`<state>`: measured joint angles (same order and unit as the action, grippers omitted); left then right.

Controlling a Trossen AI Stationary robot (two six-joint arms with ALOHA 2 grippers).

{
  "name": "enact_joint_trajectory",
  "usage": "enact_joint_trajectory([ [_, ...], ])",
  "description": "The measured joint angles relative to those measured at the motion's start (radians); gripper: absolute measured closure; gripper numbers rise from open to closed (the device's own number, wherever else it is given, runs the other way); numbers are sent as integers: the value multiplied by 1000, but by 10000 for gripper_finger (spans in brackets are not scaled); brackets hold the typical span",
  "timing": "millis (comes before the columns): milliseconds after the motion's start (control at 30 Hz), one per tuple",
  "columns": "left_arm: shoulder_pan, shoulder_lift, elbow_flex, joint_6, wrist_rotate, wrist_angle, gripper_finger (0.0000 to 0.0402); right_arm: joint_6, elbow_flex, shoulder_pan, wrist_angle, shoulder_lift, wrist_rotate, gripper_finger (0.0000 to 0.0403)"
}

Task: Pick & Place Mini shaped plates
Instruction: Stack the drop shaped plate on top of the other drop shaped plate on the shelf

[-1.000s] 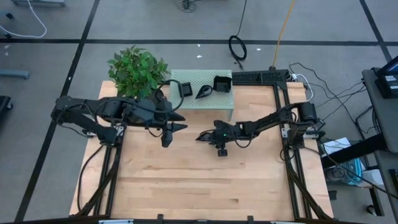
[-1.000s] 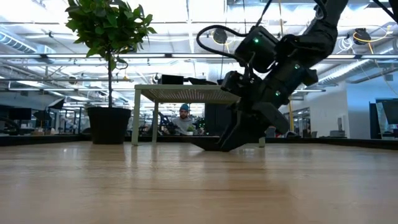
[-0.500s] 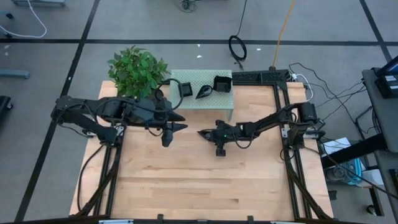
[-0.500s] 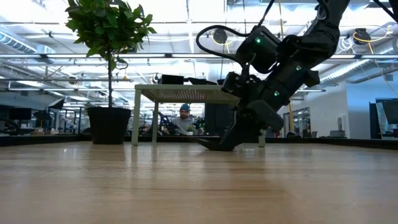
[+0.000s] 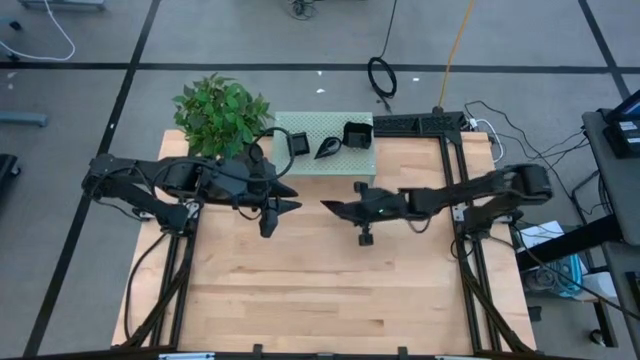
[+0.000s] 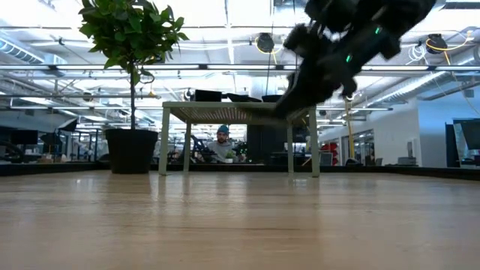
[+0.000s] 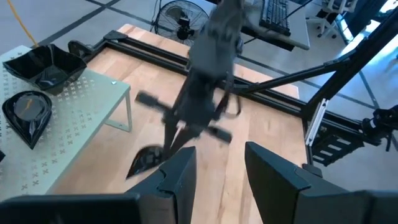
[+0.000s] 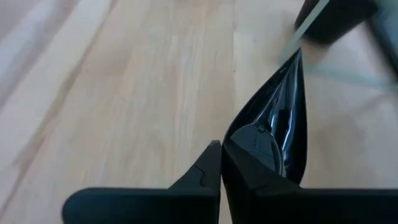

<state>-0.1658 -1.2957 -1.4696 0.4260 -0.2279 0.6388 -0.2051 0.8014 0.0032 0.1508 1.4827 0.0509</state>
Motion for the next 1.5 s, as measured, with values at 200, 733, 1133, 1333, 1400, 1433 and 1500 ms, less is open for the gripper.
enact_joint_trajectory([
  [200,0,0,0,-2,0,-6,261,-53,0,-29,-116,-186,-2,403],
  [733,51,0,0,-4,-20,-230,261,-363,238,-288,-467,-232,-214,403],
  [1133,89,0,0,-2,-99,-253,261,-748,581,-465,-687,-12,-344,403],
  [1333,106,0,0,-3,-115,-252,261,-935,677,-493,-701,94,-344,403],
  [1400,112,0,0,-5,-115,-252,261,-1004,679,-495,-701,113,-344,403],
  [1433,116,0,0,-8,-114,-251,261,-1040,679,-495,-697,121,-344,403],
  [1500,118,0,0,-18,-115,-249,261,-1102,679,-495,-695,133,-344,403],
])
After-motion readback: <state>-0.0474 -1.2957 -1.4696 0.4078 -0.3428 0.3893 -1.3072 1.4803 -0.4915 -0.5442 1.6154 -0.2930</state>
